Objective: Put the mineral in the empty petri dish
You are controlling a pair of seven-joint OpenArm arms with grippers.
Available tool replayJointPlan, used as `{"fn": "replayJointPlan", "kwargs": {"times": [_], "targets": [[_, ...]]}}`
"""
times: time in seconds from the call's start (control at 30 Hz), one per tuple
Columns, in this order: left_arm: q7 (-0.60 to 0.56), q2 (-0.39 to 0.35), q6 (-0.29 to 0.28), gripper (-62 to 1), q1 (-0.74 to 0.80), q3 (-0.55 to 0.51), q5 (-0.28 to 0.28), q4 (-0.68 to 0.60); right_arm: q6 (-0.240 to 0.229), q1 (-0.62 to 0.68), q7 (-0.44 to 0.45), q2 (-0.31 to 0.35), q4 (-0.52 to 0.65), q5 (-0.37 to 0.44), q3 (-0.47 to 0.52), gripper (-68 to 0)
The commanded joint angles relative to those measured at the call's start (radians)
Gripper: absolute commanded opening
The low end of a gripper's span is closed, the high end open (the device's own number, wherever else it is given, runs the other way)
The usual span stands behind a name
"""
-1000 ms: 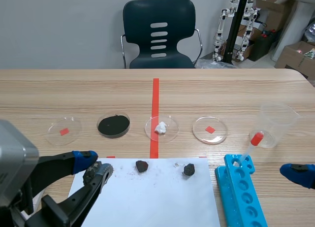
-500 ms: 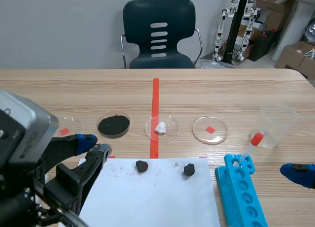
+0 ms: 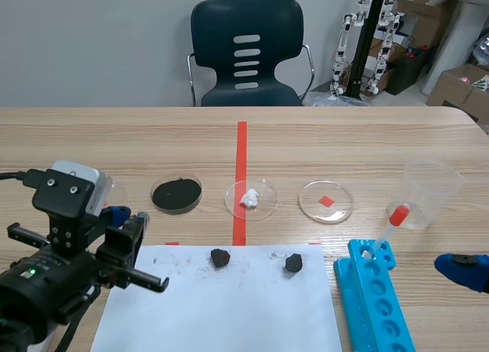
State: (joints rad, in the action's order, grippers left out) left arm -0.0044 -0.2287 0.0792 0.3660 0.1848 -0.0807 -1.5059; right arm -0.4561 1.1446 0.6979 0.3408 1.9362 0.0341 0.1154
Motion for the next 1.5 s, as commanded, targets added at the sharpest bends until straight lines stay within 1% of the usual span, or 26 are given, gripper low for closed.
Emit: {"fn": "replayJointPlan", "kwargs": {"times": [0.0,0.13,0.3,0.47,0.6,0.67,0.77,0.9,1.0,1.27,1.4,1.47], "targets": [[-0.02,0.012,0.016,-52.4,-0.047,-0.004,-0.006,0.008,-0.001,-0.001,0.015,0.0,0.008,0.015,0.001,0.4],[-0.02,0.033,0.02,-52.4,-0.162,-0.036,-0.006,0.128,-0.001,-0.001,0.015,0.0,0.008,0.015,0.001,0.4],[-0.02,0.035,0.02,-52.4,-0.31,-0.052,-0.007,0.295,-0.001,-0.001,0.015,0.0,0.008,0.015,0.001,0.4],[-0.021,0.035,0.019,-52.4,-0.434,-0.071,-0.04,0.455,-0.001,-0.001,0.015,0.0,0.008,0.015,0.001,0.4],[-0.025,0.035,0.019,-52.4,-0.507,-0.095,-0.064,0.551,-0.001,-0.001,0.015,0.0,0.008,0.015,0.001,0.4],[-0.026,0.035,0.019,-52.4,-0.536,-0.111,-0.067,0.591,-0.001,-0.001,0.015,0.0,0.008,0.015,0.001,0.4],[-0.033,0.034,0.019,-52.4,-0.571,-0.126,-0.096,0.649,-0.001,-0.001,0.015,0.0,0.008,0.015,0.001,0.4],[-0.058,0.034,0.011,-52.4,-0.61,-0.126,-0.097,0.726,-0.001,-0.001,0.015,0.0,0.008,0.015,0.001,0.4],[-0.058,0.034,0.011,-52.3,-0.633,-0.126,-0.111,0.774,-0.001,-0.001,0.015,0.0,0.008,0.015,0.001,0.4],[-0.082,0.037,-0.003,-52.3,-0.682,-0.126,-0.111,0.88,-0.001,-0.001,0.015,0.0,0.008,0.015,0.001,0.4],[-0.105,0.042,-0.023,-52.3,-0.688,-0.126,-0.111,0.908,-0.001,-0.001,0.015,0.0,0.008,0.015,0.001,0.4],[-0.112,0.045,-0.022,-52.3,-0.688,-0.126,-0.111,0.919,-0.001,-0.001,0.015,0.0,0.008,0.015,0.001,0.4]]}}
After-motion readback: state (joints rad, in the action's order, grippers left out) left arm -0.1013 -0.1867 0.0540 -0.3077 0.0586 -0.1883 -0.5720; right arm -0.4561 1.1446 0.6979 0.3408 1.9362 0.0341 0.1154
